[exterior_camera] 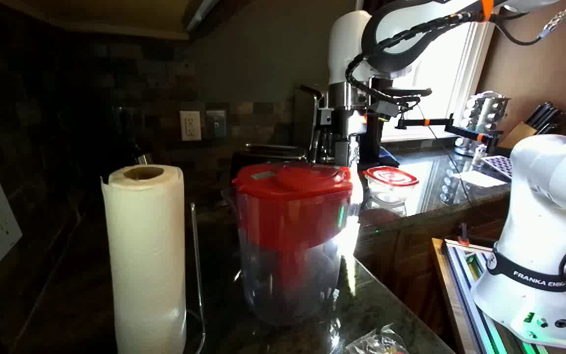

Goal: Push down the toaster lever

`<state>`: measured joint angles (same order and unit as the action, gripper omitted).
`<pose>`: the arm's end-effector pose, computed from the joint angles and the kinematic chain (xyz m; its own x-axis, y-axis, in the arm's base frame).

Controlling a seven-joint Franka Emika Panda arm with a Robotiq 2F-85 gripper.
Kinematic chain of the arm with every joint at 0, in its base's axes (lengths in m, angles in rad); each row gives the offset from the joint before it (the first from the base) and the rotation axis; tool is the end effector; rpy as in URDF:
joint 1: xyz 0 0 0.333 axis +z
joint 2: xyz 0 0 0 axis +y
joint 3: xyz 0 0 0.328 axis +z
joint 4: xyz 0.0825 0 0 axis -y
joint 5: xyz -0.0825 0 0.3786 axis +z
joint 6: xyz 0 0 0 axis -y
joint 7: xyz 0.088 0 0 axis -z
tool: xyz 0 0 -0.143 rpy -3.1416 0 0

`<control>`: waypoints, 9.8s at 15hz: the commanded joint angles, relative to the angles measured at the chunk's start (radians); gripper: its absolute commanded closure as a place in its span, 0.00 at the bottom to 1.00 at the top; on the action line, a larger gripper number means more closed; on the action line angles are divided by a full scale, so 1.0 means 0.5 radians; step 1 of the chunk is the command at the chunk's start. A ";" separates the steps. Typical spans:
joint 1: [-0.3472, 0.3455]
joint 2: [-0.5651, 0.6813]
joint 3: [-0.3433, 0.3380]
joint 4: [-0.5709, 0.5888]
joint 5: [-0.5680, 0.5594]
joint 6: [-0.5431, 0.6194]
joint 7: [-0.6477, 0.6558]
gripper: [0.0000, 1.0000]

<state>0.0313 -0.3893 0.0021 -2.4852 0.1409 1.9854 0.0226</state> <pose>0.3923 0.0265 0.3983 0.9921 -0.0461 -0.1164 -0.0599 -0.9912 -0.1181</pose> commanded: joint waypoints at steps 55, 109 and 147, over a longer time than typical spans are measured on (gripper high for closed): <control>-0.256 0.201 -0.322 0.135 -0.462 0.640 -0.680 0.00; -0.233 0.467 -0.444 0.138 0.028 0.972 -1.406 1.00; -0.275 0.726 -0.387 0.150 0.010 1.163 -1.450 1.00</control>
<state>-0.0967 -0.0521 -0.2066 -2.4134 0.1330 2.4951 -0.6921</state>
